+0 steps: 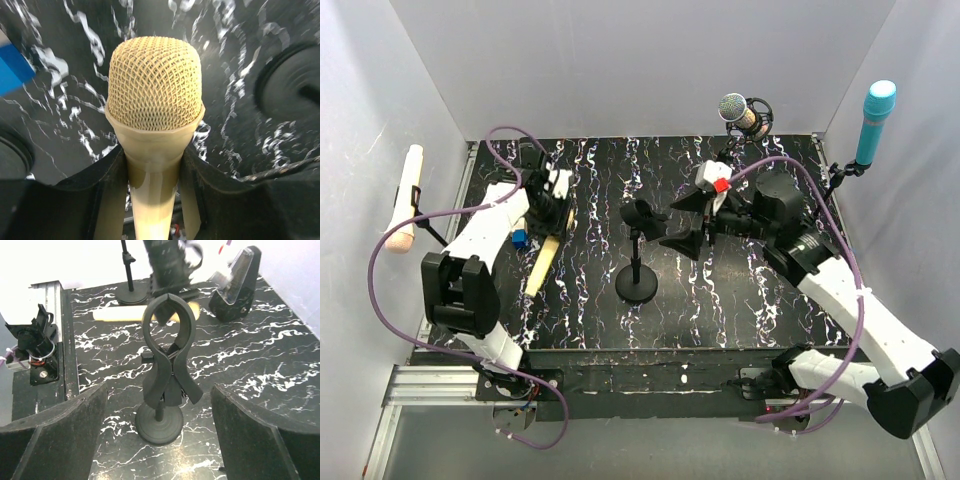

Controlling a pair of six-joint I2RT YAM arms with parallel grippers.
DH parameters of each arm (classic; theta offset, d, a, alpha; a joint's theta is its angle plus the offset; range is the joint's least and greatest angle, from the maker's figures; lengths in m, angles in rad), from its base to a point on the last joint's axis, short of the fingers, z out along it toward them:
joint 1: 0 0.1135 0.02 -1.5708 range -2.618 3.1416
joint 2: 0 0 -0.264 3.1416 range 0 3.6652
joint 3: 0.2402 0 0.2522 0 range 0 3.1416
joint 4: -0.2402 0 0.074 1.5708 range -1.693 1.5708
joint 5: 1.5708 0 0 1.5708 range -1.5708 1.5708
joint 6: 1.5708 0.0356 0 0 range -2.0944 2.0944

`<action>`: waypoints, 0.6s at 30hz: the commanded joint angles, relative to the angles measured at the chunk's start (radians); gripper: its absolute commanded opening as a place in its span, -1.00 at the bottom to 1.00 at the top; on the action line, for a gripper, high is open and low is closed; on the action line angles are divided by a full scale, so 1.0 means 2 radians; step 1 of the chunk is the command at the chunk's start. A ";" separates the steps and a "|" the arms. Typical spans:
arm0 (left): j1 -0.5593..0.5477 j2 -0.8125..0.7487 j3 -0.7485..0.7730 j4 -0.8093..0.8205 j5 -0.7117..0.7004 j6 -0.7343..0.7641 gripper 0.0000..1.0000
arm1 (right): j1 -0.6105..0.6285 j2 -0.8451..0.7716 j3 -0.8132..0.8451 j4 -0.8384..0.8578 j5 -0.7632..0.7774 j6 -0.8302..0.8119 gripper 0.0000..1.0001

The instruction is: Remove the microphone from the stand

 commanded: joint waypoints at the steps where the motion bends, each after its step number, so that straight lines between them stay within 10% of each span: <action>1: 0.006 -0.006 -0.062 -0.029 -0.032 0.044 -1.00 | -0.002 -0.043 0.033 -0.048 0.036 -0.029 0.79; 10: 0.005 -0.013 -0.196 0.049 -0.084 0.106 -0.95 | -0.002 -0.065 0.089 -0.130 0.050 -0.034 0.79; 18: 0.005 0.006 -0.232 0.074 -0.092 0.110 -0.35 | -0.003 -0.058 0.098 -0.138 0.061 -0.035 0.80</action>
